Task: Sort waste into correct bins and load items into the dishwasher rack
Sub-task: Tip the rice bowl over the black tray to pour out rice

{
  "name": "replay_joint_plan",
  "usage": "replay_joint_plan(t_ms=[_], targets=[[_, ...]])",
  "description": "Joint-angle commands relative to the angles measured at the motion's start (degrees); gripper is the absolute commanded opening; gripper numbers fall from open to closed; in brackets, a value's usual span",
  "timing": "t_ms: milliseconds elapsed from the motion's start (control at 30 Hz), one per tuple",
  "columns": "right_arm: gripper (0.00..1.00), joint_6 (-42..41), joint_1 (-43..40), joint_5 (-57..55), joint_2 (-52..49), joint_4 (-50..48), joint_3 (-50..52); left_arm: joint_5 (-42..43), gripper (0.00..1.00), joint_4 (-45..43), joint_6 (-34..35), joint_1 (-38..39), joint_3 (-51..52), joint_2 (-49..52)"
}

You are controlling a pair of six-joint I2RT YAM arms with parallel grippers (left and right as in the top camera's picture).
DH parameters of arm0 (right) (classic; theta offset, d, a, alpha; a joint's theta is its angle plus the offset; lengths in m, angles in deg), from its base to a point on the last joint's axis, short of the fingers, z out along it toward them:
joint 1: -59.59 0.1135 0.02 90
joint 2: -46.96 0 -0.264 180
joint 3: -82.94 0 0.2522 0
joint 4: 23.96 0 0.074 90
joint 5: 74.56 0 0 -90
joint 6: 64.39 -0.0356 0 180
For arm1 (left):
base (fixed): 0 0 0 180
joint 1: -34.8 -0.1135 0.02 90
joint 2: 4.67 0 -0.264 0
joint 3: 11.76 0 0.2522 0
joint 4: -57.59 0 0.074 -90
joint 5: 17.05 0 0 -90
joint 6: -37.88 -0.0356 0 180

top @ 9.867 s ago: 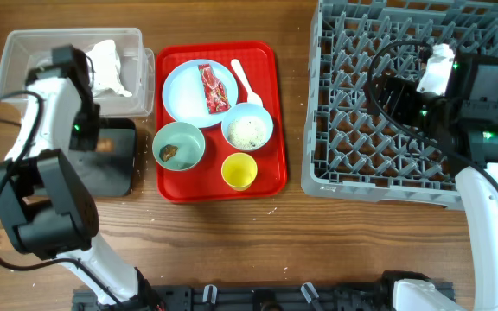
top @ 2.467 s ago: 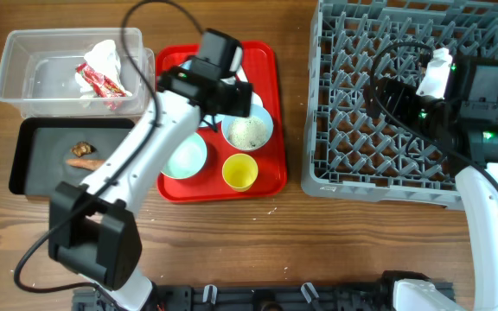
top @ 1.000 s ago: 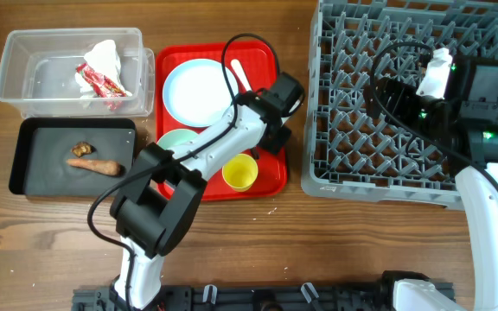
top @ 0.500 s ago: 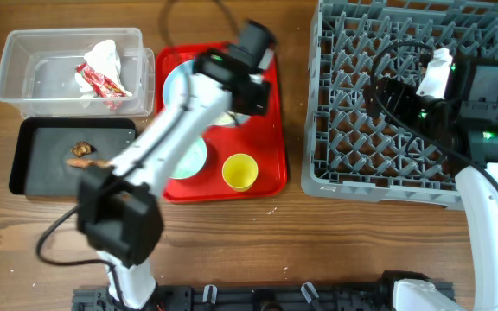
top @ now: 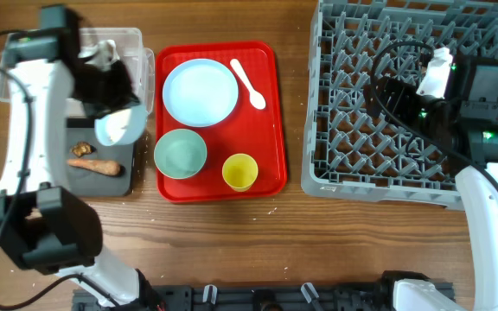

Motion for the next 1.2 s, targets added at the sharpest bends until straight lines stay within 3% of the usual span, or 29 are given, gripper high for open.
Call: replay_joint_plan(t_ms=[0, 267, 367, 567, 933, 1167], targets=[[1.0, -0.26, 0.02, -1.38, -0.5, -0.17, -0.52, 8.02, 0.04, -0.24, -6.08, -7.96, -0.55, -1.27], [1.0, -0.28, 0.02, -1.4, -0.5, -0.17, -0.52, 17.07, 0.04, -4.02, -11.26, -22.27, 9.16, -1.27], [0.99, -0.28, 0.02, -1.4, -0.5, -0.24, -0.52, 24.0, 0.04, -10.29, -12.92, -29.97, 17.86, -1.25], [1.0, -0.39, 0.02, -1.38, -0.5, -0.35, -0.52, 32.83, 0.04, -19.58, -12.92, -37.27, 26.29, -1.25], [1.0, -0.46, 0.02, -1.36, -0.5, 0.11, -0.52, 44.83, 0.04, -25.97, -12.66, -39.63, 26.77, -1.2], [1.0, -0.46, 0.02, -1.36, -0.5, 0.26, -0.52, 61.51, 0.04, -26.82, -12.63, -43.65, 26.77, -1.2]])
